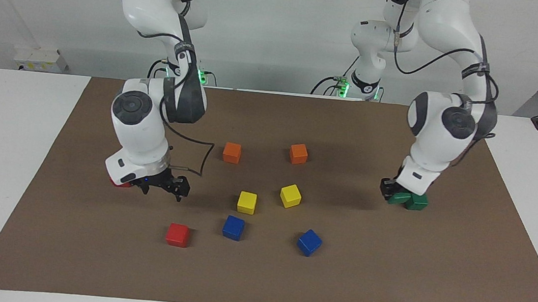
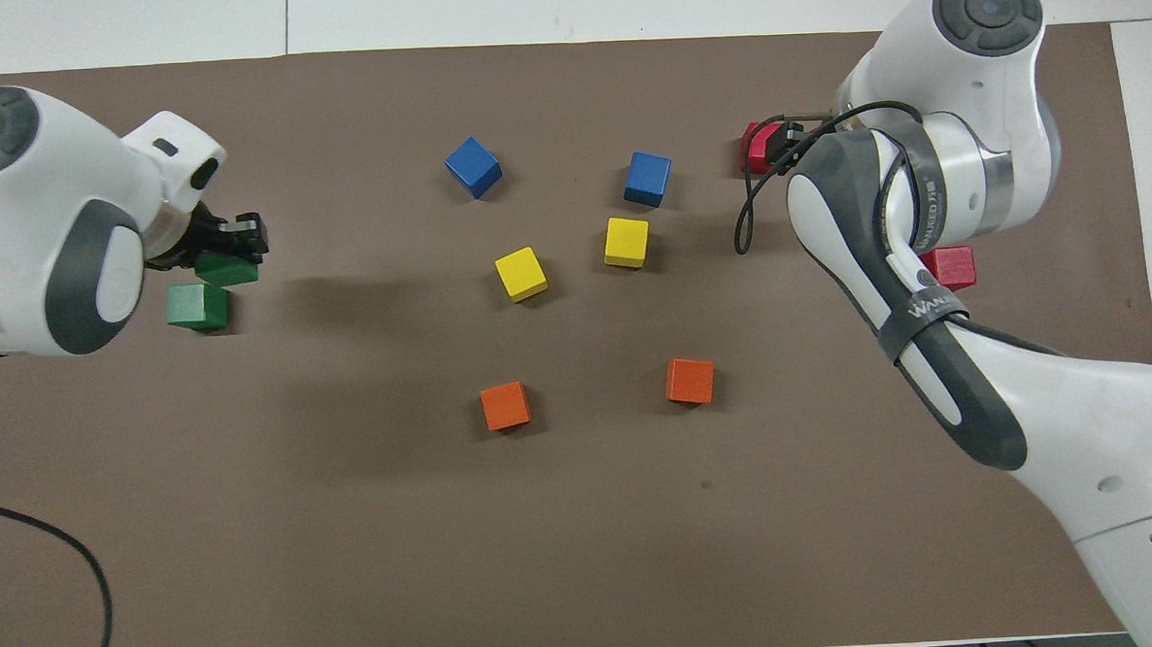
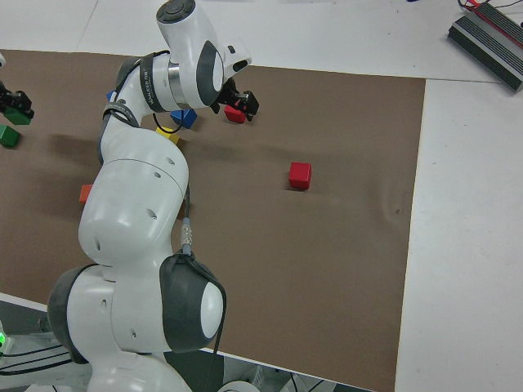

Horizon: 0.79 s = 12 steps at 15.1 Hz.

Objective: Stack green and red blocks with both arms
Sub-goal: 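Stack green on green with the left gripper while the right gripper grasps red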

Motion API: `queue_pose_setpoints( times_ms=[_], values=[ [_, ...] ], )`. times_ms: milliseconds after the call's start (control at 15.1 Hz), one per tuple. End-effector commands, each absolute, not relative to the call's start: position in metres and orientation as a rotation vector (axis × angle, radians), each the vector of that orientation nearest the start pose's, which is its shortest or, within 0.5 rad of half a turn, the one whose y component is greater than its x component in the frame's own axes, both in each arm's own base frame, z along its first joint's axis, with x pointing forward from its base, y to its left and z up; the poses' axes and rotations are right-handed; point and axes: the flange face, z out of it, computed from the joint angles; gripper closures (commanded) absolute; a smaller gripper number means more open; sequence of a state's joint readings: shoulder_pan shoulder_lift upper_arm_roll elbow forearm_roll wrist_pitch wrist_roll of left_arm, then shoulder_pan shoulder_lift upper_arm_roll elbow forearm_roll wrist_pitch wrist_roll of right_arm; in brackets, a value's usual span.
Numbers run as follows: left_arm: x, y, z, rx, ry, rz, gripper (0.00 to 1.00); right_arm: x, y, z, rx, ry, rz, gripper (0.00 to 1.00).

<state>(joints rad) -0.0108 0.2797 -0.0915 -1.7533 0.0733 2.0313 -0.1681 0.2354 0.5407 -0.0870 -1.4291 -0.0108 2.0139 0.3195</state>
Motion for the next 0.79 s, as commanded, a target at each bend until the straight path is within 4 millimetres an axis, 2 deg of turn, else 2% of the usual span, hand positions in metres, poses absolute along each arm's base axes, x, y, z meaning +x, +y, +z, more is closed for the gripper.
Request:
queue_pose_setpoints(
  times_ms=[0,132,264,529,727],
  values=[
    [0.627,-0.028,0.399,-3.112,0.058,-0.005,1.00,0.729,0.138,0.372,-3.183,0.250,-0.159,0.00],
    [0.625,0.002,0.390,-3.111,0.117,-0.011,1.00,0.742,0.148,0.360,-3.180,0.256,-0.183,0.00],
    [0.621,0.017,0.379,-3.113,0.124,-0.029,1.00,0.751,0.154,0.350,-3.180,0.245,-0.204,0.00],
    [0.620,0.019,0.373,-3.113,0.132,-0.025,1.00,0.761,0.156,0.318,-3.197,0.214,-0.261,0.00],
    [0.614,0.019,0.361,-3.114,0.162,-0.003,1.00,0.762,0.153,0.306,-3.212,0.204,-0.271,0.00]
  ],
)
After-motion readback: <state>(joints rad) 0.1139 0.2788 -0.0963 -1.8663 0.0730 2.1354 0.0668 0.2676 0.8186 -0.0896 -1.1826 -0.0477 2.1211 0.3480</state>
